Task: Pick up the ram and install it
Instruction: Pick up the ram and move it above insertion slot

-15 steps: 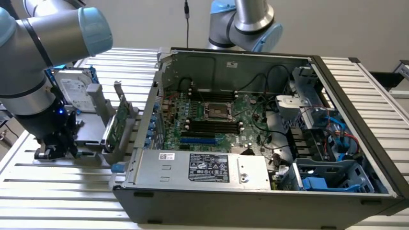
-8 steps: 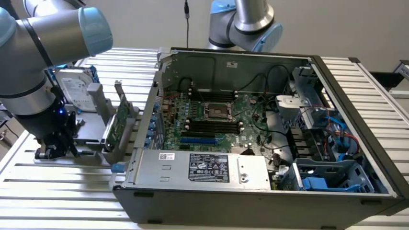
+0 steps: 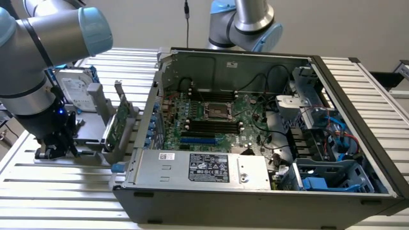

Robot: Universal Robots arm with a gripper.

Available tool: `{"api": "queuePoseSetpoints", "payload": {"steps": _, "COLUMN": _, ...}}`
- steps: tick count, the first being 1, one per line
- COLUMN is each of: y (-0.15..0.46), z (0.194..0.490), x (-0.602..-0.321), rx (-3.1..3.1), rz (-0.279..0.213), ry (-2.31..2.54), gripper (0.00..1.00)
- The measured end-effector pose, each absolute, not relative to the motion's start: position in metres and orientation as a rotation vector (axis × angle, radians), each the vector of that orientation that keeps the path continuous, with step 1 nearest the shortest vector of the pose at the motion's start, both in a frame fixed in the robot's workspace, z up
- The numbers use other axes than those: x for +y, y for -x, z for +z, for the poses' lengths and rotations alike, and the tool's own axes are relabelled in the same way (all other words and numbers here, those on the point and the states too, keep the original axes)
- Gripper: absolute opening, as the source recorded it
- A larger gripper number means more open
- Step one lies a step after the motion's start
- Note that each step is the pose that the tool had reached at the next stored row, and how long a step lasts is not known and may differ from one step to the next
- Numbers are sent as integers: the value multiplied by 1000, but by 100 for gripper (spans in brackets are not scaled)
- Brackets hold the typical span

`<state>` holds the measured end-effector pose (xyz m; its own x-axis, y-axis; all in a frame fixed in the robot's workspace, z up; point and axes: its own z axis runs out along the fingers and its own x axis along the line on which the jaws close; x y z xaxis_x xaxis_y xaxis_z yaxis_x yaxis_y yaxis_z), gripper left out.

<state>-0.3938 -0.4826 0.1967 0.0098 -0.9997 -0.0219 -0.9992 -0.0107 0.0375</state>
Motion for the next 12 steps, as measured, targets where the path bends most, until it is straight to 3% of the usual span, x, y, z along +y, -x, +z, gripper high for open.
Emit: {"api": "queuePoseSetpoints", "payload": {"steps": 12, "y": 394, "z": 197, "x": -483, "rx": -2168, "rz": -65, "ry": -2257, "gripper": 13}}
